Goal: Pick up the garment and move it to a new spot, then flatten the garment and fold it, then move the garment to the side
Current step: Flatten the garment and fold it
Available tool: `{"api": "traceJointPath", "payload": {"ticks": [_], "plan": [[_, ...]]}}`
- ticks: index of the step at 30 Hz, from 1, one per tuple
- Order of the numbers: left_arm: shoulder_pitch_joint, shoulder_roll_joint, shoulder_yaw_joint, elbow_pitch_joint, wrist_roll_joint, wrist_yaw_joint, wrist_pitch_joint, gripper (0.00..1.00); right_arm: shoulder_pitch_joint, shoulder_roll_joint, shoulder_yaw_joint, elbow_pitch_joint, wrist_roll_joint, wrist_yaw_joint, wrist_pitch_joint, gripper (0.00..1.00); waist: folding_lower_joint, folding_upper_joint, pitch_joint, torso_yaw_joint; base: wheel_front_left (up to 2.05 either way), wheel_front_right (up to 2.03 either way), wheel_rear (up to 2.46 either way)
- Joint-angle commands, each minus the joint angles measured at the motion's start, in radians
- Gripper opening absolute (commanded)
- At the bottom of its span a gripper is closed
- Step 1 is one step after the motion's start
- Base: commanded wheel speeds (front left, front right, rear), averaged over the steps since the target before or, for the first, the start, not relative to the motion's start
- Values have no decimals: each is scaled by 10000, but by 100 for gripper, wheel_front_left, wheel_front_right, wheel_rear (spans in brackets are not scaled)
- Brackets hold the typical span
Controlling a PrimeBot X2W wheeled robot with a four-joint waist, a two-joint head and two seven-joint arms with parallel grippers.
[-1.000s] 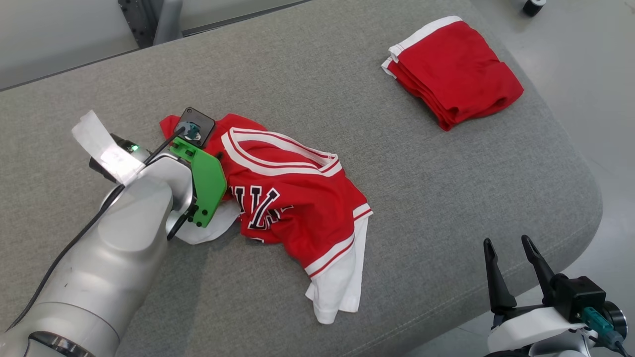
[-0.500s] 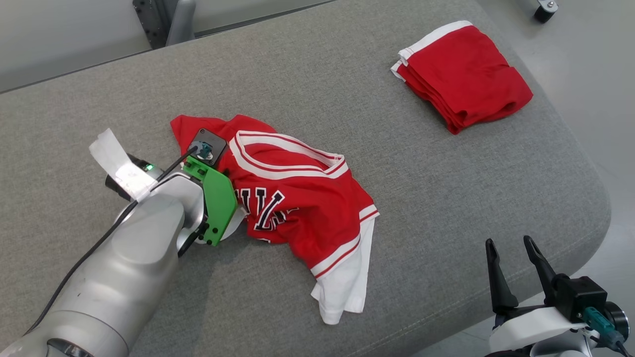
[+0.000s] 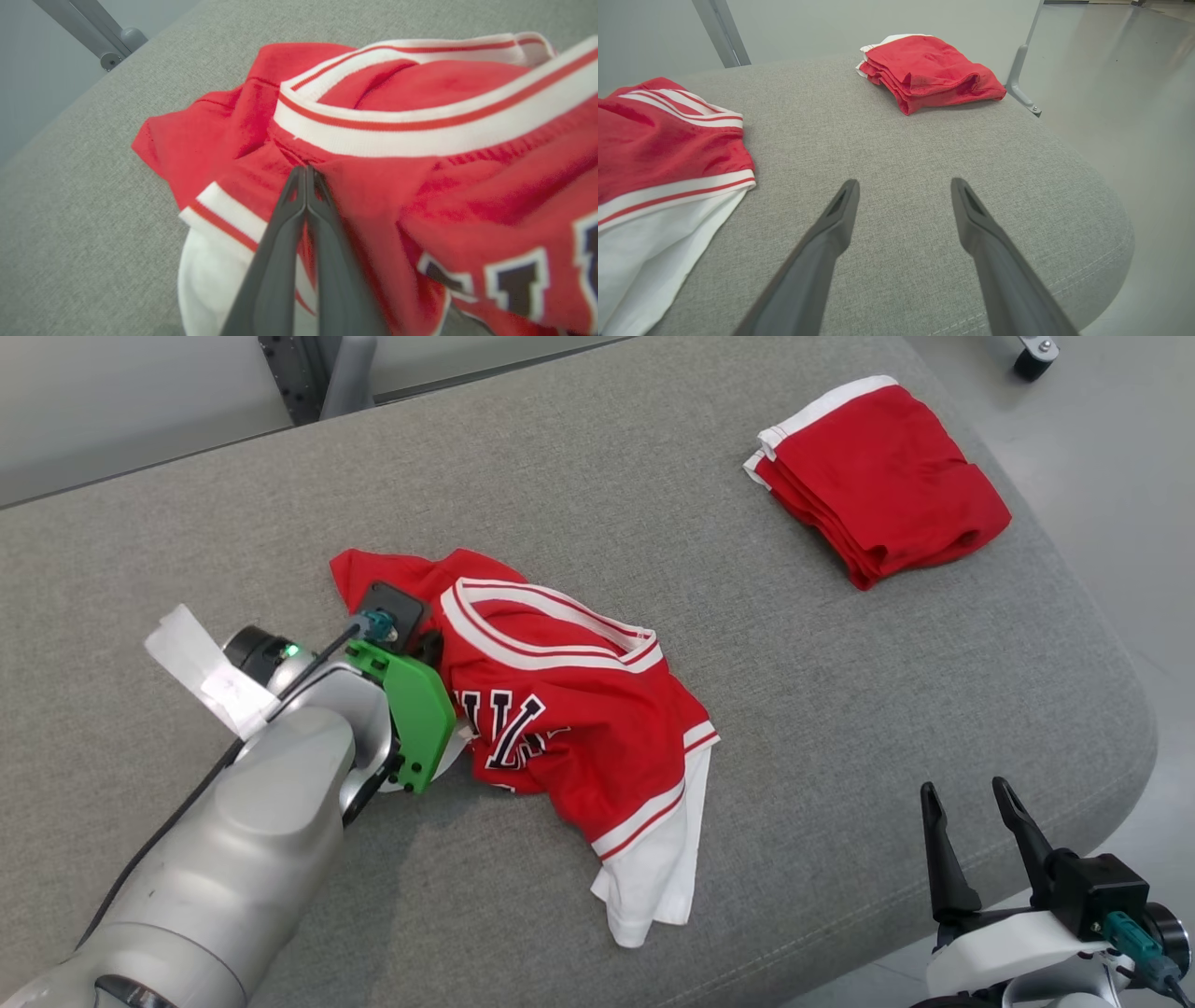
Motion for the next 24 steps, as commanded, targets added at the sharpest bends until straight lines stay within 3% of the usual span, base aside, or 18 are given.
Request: {"api": "traceJointPath", "payload": {"ticks": [1, 7, 14, 21, 24], "plan": [[-239, -76, 197, -138, -119, 96, -479, 0, 112, -35, -79, 26, -72, -15, -30, 100, -1, 0, -83, 86, 0, 0, 0], [-478, -235, 703, -600, -354, 556, -1894, 0, 197, -35, -166, 49, -173, -15, -30, 100, -1, 0, -388, 358, 0, 0, 0], [-213, -209, 1190, -2008, -401, 1185, -2710, 0, 423, -34, -276, 65, -355, -15, -30, 100, -1, 0, -849, 755, 0, 0, 0], [592, 227, 1776, -4581, -352, 2009, -2857, 0, 672, -35, -402, 82, -453, -15, -30, 100, -1, 0, -1302, 1059, 0, 0, 0], [1218, 697, 2077, -6345, -345, 2524, -2848, 0, 798, -37, -452, 72, -469, -15, -30, 100, -1, 0, -1464, 1247, 0, 0, 0]]}}
